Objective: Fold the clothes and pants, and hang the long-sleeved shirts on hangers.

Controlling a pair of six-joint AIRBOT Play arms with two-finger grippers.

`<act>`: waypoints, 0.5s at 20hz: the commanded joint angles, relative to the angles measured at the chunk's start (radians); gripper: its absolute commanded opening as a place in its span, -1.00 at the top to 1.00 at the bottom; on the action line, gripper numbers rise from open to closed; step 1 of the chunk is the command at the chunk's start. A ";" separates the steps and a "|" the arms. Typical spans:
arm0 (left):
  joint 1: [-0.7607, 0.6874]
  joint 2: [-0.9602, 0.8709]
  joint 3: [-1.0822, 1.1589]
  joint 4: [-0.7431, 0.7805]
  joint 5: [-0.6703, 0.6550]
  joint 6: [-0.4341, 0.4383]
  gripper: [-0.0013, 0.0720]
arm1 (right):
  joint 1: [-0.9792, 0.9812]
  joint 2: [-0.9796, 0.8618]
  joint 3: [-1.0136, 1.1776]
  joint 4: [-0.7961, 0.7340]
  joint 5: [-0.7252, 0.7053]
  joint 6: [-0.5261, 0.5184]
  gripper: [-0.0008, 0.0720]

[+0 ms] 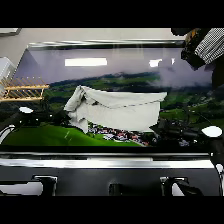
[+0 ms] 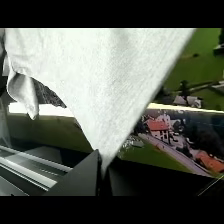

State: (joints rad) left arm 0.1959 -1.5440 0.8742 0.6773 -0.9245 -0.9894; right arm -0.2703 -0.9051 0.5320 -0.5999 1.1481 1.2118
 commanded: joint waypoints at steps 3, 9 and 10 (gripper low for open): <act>-0.004 0.068 0.116 -0.050 -0.129 0.008 0.92 | 0.001 0.050 0.066 0.060 0.003 -0.011 0.89; 0.046 0.397 0.444 -0.045 -0.171 -0.191 0.92 | 0.001 0.073 0.530 0.116 -0.021 0.072 0.89; 0.060 0.461 0.509 -0.044 -0.172 -0.221 0.92 | 0.001 0.073 0.641 0.115 -0.012 0.085 0.89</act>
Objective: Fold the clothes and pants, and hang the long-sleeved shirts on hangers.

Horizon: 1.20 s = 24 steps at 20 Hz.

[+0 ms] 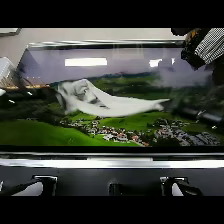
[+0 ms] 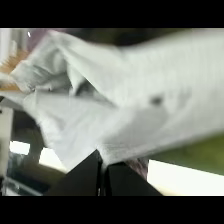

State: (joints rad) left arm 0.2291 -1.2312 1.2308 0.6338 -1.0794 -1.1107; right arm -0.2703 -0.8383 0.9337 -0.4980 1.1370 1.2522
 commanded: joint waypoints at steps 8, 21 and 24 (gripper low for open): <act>0.152 0.589 0.480 0.351 0.048 -0.458 0.92 | 0.001 0.098 0.943 -0.294 0.040 0.274 0.89; 0.124 0.360 0.481 0.353 0.236 -0.344 0.92 | 0.001 -0.143 1.003 -0.447 0.230 0.465 0.89; 0.004 0.116 0.481 0.343 0.304 -0.265 0.92 | 0.001 -0.323 0.899 -0.452 0.302 0.457 0.89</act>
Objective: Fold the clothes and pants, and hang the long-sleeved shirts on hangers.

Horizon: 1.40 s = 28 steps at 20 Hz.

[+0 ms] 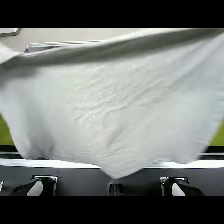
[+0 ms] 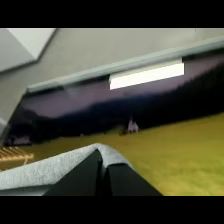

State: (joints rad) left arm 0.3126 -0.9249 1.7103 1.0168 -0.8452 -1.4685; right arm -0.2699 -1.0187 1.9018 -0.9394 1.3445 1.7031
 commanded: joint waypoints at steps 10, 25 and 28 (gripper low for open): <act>-0.336 -0.941 0.084 -0.018 0.182 0.103 0.92 | 0.002 -0.646 -0.393 -0.011 -0.237 -0.084 0.89; -0.124 -0.770 0.171 0.084 -0.578 0.000 0.05 | -0.007 -0.493 -0.393 -0.220 -0.091 -0.256 -0.31; -0.036 -0.584 0.003 0.158 -0.603 0.002 0.05 | -0.034 -0.397 -0.399 -0.246 0.000 -0.293 -0.31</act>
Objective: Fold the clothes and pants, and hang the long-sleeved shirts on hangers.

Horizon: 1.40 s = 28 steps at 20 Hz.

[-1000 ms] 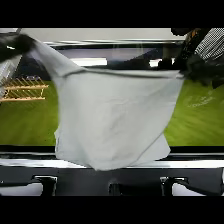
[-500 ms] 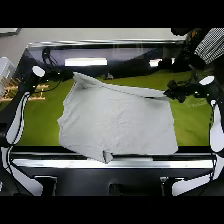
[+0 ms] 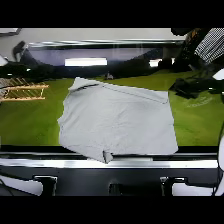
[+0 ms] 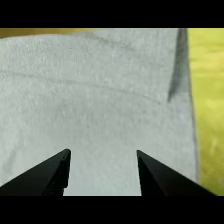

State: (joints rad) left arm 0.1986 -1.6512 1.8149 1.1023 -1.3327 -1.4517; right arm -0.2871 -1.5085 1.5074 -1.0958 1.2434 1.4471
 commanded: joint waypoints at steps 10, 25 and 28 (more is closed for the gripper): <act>0.290 0.657 -0.935 0.069 0.059 -0.014 0.05 | -0.235 0.235 -0.436 -0.114 0.291 0.009 -0.32; 0.289 0.660 -1.062 0.040 0.119 0.039 0.06 | -0.375 0.235 -0.864 -0.084 0.099 -0.104 -0.34; 0.286 0.650 -1.062 0.038 0.111 -0.015 -0.60 | -0.375 0.235 -0.914 0.017 0.020 -0.134 -0.23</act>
State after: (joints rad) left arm 0.4866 -0.9947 0.7540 1.1496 -1.2209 -1.4258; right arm -0.6621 -1.2728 0.6434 -1.1683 1.3632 1.3464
